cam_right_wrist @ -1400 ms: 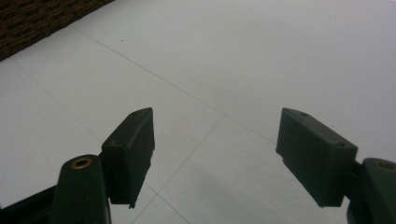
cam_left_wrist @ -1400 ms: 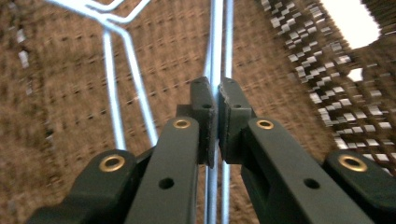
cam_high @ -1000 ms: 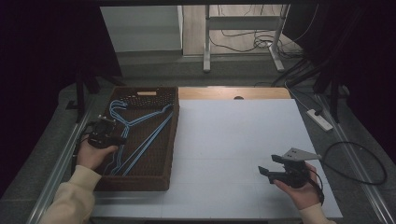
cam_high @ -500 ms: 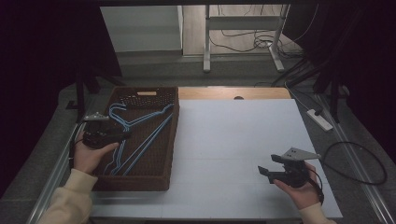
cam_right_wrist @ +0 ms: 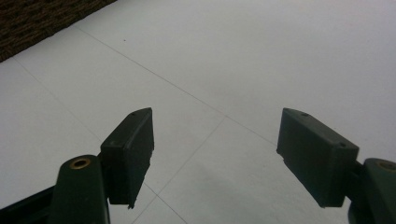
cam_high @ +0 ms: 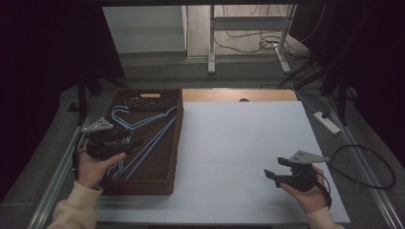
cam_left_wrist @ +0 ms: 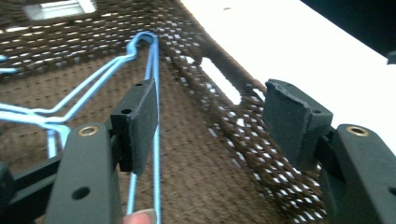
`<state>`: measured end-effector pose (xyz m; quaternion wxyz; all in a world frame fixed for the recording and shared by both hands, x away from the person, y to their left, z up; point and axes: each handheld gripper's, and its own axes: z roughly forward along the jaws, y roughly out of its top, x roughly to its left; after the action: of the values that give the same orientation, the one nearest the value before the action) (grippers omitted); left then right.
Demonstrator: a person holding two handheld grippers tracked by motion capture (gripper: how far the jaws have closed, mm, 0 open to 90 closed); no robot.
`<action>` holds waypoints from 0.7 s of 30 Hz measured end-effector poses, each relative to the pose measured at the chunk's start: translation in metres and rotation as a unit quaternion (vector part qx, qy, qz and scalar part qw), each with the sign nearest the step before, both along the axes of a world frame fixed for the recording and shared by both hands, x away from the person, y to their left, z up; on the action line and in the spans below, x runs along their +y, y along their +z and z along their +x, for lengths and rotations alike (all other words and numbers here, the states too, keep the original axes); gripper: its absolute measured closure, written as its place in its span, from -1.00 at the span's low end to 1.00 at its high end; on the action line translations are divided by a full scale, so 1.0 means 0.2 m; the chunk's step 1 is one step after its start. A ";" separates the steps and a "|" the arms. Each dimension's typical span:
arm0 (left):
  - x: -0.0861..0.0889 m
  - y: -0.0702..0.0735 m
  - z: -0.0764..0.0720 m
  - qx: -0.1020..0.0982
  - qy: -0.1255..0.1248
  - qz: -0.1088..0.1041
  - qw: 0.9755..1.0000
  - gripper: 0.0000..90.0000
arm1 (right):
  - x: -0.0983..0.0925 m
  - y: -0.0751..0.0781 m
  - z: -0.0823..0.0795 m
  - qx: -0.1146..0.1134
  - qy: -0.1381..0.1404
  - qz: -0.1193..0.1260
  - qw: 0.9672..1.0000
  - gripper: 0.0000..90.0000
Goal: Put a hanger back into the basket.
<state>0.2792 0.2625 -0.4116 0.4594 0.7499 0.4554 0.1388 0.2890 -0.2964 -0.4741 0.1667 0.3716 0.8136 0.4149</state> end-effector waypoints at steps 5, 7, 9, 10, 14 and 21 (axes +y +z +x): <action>-0.05 -0.03 -0.06 -0.012 -0.010 -0.010 1.000 -0.22 | -0.01 0.00 0.00 -0.001 -0.004 0.002 1.000 -0.38; -0.06 -0.03 -0.08 -0.015 -0.011 -0.013 1.000 -0.22 | -0.01 0.01 0.00 -0.002 -0.005 0.002 1.000 -0.38; -0.08 -0.05 -0.12 -0.026 -0.017 -0.023 0.999 -0.22 | -0.02 0.01 0.00 -0.003 -0.005 0.004 1.000 -0.38; -0.09 -0.06 -0.13 -0.029 -0.020 -0.024 0.999 -0.22 | -0.02 0.01 0.00 -0.004 -0.006 0.005 1.000 -0.38; -0.14 -0.10 -0.17 -0.039 -0.036 -0.028 0.998 -0.22 | -0.04 0.02 0.00 -0.006 -0.008 0.009 1.000 -0.38; -0.20 -0.16 -0.22 -0.049 -0.049 -0.030 0.997 -0.23 | -0.07 0.02 0.01 -0.008 -0.005 0.015 1.000 -0.38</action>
<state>0.2356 0.2233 -0.4442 0.5094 0.7495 0.3992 0.1389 0.2908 -0.3104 -0.4697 0.1701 0.3746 0.8042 0.4289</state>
